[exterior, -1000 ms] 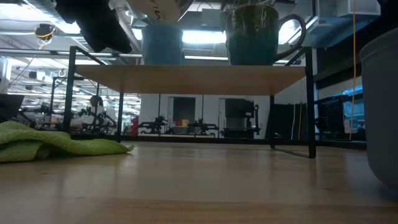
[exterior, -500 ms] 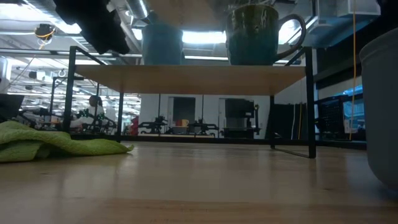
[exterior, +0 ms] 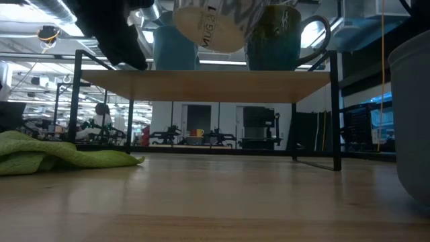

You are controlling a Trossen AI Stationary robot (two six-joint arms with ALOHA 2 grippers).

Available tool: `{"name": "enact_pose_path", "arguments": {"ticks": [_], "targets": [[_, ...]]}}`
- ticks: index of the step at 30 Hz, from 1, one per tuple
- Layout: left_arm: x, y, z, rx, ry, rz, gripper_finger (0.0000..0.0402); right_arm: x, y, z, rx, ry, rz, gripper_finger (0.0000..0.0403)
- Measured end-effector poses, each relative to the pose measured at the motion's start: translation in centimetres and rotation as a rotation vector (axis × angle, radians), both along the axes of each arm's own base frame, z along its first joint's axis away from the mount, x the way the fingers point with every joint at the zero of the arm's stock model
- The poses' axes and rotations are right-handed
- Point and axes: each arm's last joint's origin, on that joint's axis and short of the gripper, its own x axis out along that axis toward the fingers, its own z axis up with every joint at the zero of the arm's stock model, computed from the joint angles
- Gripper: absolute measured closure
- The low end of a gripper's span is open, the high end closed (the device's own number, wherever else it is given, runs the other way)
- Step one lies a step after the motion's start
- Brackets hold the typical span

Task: Stack small to large cups/mugs on shelf
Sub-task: Put the gray patterned mug on the shelf

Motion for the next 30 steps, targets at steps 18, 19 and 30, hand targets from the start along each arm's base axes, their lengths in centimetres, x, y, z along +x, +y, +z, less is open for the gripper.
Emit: {"name": "enact_pose_path", "arguments": {"ticks": [18,19,30], "targets": [[0.9,1.3,0.5,-0.309,-0.093,0.403,0.0333,0.4,-4.1,-0.2,-0.092,0.051,0.042,0.0357],[0.9,1.3,0.6,-0.323,-0.101,0.426,0.0333,0.3,-4.0,-0.2,-0.094,0.049,0.059,0.0357],[0.9,1.3,0.8,-0.369,-0.134,0.492,0.0333,0.2,-2.3,-0.1,-0.088,0.014,0.144,0.0357]]}}
